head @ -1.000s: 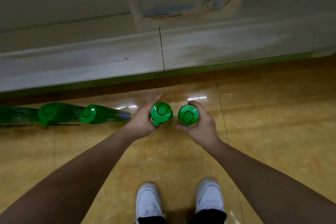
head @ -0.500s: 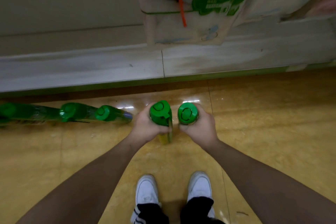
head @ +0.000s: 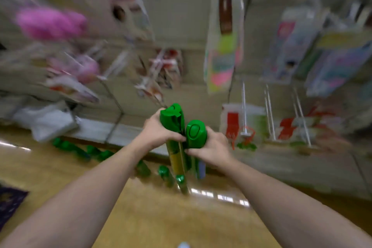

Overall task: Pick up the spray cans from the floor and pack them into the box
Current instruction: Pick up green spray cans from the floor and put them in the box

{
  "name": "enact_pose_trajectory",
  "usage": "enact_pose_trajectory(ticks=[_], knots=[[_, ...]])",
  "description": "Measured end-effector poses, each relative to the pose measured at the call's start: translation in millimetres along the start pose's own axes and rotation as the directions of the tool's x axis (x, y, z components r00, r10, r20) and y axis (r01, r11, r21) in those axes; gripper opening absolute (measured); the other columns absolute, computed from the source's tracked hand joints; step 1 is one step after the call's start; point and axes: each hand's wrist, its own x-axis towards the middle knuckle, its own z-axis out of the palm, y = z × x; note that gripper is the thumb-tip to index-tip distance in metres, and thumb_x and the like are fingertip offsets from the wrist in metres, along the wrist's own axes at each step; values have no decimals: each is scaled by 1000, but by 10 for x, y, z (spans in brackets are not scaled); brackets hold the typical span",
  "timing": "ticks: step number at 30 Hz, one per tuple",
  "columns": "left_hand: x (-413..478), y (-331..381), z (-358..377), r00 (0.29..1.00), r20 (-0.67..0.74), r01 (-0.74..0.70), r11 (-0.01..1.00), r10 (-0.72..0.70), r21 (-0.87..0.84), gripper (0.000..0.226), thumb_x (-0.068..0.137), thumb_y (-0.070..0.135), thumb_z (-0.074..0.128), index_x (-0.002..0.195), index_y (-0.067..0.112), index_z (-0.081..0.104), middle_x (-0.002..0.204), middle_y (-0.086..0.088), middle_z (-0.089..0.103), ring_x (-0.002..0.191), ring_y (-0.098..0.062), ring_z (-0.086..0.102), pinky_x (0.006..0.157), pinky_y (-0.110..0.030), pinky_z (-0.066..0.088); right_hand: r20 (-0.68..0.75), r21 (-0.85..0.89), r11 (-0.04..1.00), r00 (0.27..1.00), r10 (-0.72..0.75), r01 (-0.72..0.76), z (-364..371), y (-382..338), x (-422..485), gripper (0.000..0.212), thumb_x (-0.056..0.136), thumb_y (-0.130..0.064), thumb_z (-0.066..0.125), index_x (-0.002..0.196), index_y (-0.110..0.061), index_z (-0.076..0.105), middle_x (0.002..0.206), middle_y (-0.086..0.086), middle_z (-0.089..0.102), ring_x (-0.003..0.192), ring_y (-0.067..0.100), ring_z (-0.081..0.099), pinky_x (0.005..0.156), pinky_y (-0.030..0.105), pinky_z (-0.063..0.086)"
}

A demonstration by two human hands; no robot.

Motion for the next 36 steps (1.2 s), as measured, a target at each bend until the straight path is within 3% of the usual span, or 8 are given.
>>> enact_pose_trajectory(ticks=[5,10,13,19,22,27,31,36], knots=[[-701,1151,-1535,962,-265,-107,986,70,-127,89,28,24,101,108,9,67,101,-5,76,100,-24,72,87,-43,59,-35,72,938,940,-338,340,-886,-1737,-117,88,45,-84,68,118,-36,67,105,-8,75,101,15,69,78,25,53],[-1436,1912,-2873,862,-490,-242,954,127,-179,84,42,-3,97,119,1,63,112,-17,72,106,-31,68,94,-44,56,-101,260,789,828,-552,557,-1309,-3317,-368,54,57,-59,91,94,-31,64,95,-7,73,91,13,68,81,37,57],[-1822,2157,-3610,770,-610,-352,922,186,-163,59,53,-11,91,104,5,65,89,-4,74,82,-16,71,66,-25,58,-148,391,684,776,-613,615,-1265,-4126,-525,51,60,-46,95,97,-24,67,94,-4,74,91,14,69,84,41,58],[-2471,2144,-4815,581,-758,-497,867,296,-43,71,47,23,98,108,6,64,95,-5,71,85,-13,71,73,-30,57,-174,632,477,711,-681,611,-668,-5506,-775,45,69,-33,93,101,-16,66,96,9,72,95,32,69,85,50,58],[-2736,1869,-5285,539,-800,-501,864,266,-50,87,44,33,100,118,9,61,105,-9,71,95,-24,72,79,-38,60,-141,692,400,656,-742,601,-221,-6052,-883,43,72,-29,91,103,-15,64,94,5,72,87,21,69,76,37,60],[-3124,1308,-5970,451,-870,-485,873,198,-53,83,47,25,97,119,6,61,94,-8,71,86,-25,72,69,-33,58,-57,781,349,616,-786,517,657,-6817,-1048,43,71,-29,90,104,-15,64,95,7,71,88,23,69,75,40,59],[-3283,828,-6468,371,-918,-402,915,142,-21,87,50,23,101,124,10,58,110,-10,71,100,-25,71,85,-42,60,32,816,354,576,-817,457,1344,-7394,-1113,50,63,-38,88,103,-22,64,96,3,72,90,23,71,79,45,61],[-3285,281,-7050,229,-968,-354,935,103,16,100,41,64,89,125,22,54,113,3,69,104,-13,67,89,-36,56,76,832,337,511,-856,441,2116,-8096,-1049,54,58,-46,83,104,-27,62,100,1,71,93,22,69,86,52,59]])
